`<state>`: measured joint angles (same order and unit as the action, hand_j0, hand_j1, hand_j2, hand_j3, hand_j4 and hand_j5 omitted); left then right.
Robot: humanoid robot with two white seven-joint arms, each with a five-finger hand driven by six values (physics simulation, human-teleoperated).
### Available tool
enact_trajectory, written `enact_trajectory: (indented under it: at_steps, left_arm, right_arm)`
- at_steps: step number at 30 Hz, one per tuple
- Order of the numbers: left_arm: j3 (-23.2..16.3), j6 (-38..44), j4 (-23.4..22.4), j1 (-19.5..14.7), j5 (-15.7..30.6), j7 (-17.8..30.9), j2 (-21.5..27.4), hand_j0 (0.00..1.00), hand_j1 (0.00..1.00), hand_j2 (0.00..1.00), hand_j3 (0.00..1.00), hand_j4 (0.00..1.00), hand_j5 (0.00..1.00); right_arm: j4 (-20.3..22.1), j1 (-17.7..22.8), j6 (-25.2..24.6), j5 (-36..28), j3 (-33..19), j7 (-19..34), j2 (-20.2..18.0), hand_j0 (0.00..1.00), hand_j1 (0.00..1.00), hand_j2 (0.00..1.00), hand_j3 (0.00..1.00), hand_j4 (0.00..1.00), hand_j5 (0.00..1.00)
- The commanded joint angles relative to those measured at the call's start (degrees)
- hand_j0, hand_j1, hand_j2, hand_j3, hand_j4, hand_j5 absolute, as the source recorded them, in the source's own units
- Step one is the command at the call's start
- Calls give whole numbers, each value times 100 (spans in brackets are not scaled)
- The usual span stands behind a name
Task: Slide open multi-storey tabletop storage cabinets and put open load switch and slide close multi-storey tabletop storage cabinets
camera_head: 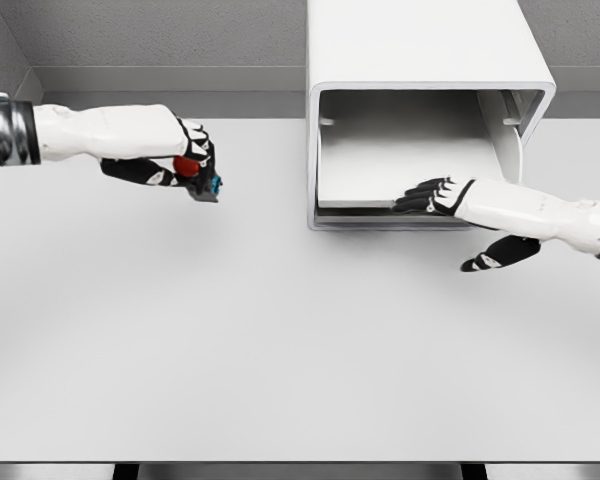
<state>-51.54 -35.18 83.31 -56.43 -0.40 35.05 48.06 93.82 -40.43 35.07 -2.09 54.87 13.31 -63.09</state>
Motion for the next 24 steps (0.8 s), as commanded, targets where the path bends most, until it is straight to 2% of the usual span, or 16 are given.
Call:
enact_trajectory:
  at_steps: [1, 6, 8, 12, 13, 14, 15, 21, 24]
  left_arm:
    - [-14, 18, 89, 0, 84, -5, -33, 36, 36, 36, 36, 36, 36]
    - [-14, 18, 142, -35, 75, -5, -174, 36, 36, 36, 36, 36, 36]
    - [-225, 18, 142, -193, 92, -5, -218, 36, 36, 36, 36, 36, 36]
    - [-260, 18, 177, -299, 154, -5, -306, 36, 36, 36, 36, 36, 36]
    - [-269, 18, 177, -316, 154, -5, -341, 36, 36, 36, 36, 36, 36]
    - [-269, 18, 177, -316, 145, -5, -376, 36, 36, 36, 36, 36, 36]
    - [-269, 18, 177, -316, 145, -5, -394, 36, 36, 36, 36, 36, 36]
    - [-278, 18, 186, -369, 154, -5, -411, 36, 36, 36, 36, 36, 36]
    - [-269, 18, 344, -378, 154, -5, -411, 36, 36, 36, 36, 36, 36]
  right_arm:
    - [110, 9, -7, -99, -12, -22, -168, 100, 100, 100, 100, 100, 100]
    - [233, 53, -7, -151, -20, -57, -265, 100, 100, 100, 100, 100, 100]
    - [259, 44, -7, -274, -222, -92, -353, 100, 100, 100, 100, 100, 100]
    - [13, -26, -7, -318, -302, -39, -221, 100, 100, 100, 100, 100, 100]
    - [-232, -53, -7, -318, -284, -22, 16, 100, 100, 100, 100, 100, 100]
    - [-558, -44, -7, -292, -266, 84, 411, 100, 100, 100, 100, 100, 100]
    - [-637, -44, -7, -283, -266, 189, 535, 100, 100, 100, 100, 100, 100]
    - [-874, 35, -7, -257, -258, 224, 790, 100, 100, 100, 100, 100, 100]
    - [-883, 44, -7, -248, -258, 295, 772, 100, 100, 100, 100, 100, 100]
